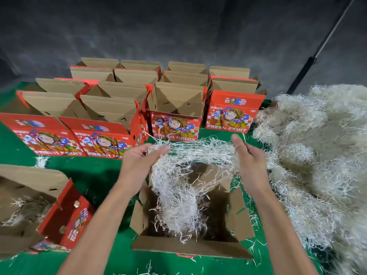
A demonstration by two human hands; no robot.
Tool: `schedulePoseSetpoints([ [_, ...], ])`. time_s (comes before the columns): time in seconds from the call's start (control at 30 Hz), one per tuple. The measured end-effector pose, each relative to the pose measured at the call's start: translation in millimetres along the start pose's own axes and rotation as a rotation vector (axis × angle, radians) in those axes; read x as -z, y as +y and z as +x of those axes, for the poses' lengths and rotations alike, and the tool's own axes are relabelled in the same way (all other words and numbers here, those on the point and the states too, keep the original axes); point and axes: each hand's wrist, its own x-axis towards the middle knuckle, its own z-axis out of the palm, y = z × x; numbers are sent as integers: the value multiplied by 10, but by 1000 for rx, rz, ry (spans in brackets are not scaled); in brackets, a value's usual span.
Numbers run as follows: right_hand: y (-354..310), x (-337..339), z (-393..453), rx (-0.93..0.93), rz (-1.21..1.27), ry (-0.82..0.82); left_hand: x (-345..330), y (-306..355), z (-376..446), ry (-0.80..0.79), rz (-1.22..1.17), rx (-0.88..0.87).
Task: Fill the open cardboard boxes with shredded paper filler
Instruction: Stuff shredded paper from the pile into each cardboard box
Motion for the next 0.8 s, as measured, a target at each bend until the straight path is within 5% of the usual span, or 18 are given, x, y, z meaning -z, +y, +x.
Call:
schedulePoseSetpoints([
  [0.23, 258, -224, -115, -68, -274, -543, -87, -215, -10, -312, 350, 47],
  [0.43, 665, -463, -341, -127, -715, -809, -22, -441, -176, -341, 449, -55],
  [0.57, 777, -794, -474, -122, -896, -969, 62, -624, -290, -354, 469, 29],
  [0.73, 977, -1145, -541, -240, -1302, -1241, -191, -985, -345, -653, 917, 281],
  [0.8, 1184, -1137, -659, -181, -1276, -1243, -238, -1071, -354, -777, 1145, 291],
])
